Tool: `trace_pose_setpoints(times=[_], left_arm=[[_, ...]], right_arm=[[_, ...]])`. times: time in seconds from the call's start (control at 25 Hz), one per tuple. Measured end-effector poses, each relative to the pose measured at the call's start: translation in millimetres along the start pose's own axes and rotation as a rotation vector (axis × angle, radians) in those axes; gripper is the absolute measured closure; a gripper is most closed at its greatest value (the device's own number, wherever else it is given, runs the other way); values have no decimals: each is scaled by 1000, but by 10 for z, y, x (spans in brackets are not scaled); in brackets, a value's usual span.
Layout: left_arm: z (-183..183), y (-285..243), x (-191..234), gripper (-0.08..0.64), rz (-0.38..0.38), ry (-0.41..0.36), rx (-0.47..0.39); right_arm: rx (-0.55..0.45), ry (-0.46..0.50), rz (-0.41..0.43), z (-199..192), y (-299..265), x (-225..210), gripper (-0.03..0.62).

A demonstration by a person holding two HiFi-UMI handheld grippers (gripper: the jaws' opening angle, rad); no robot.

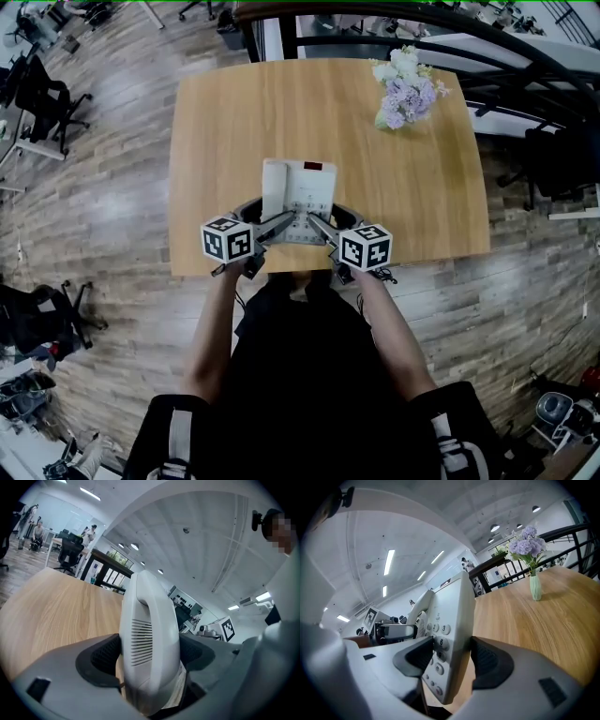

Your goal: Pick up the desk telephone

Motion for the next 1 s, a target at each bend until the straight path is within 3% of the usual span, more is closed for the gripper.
trace_pose_setpoints(times=[1.0], left_arm=[[-260,-150,-547,179,35,-17,-61]], right_arm=[[-29,74,37,-101,539,-160,328]])
Point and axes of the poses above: the fingertips, and each gripper's own axes: y backward along the fingers, x to its left, z out of its top, the point moved 4 cm from there along y, backward along the fingers, and after that the axes turned 1 degree about -z, right-handed, at the moved point
